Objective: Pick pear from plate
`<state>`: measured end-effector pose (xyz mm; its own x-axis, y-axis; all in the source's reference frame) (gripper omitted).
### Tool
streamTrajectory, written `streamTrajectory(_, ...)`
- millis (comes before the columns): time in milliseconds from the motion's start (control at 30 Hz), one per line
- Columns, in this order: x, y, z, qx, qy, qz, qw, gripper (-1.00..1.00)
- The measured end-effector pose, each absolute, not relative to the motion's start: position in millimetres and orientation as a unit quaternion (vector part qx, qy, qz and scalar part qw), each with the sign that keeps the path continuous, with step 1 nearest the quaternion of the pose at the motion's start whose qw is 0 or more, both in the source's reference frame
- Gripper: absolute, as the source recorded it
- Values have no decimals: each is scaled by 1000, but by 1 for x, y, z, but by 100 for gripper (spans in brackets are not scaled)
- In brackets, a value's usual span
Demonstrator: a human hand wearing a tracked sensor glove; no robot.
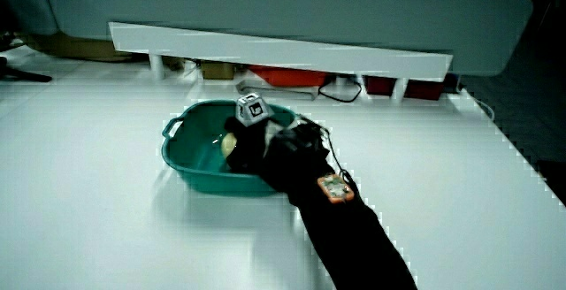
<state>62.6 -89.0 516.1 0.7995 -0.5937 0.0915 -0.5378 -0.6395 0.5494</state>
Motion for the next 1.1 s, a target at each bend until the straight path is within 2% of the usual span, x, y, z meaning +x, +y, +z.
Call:
streamTrajectory(567, 68, -100, 463, 907, -335, -9, 256, 100)
streamTrajectory(1100, 86, -101, 400, 918, -346, 24, 193, 100)
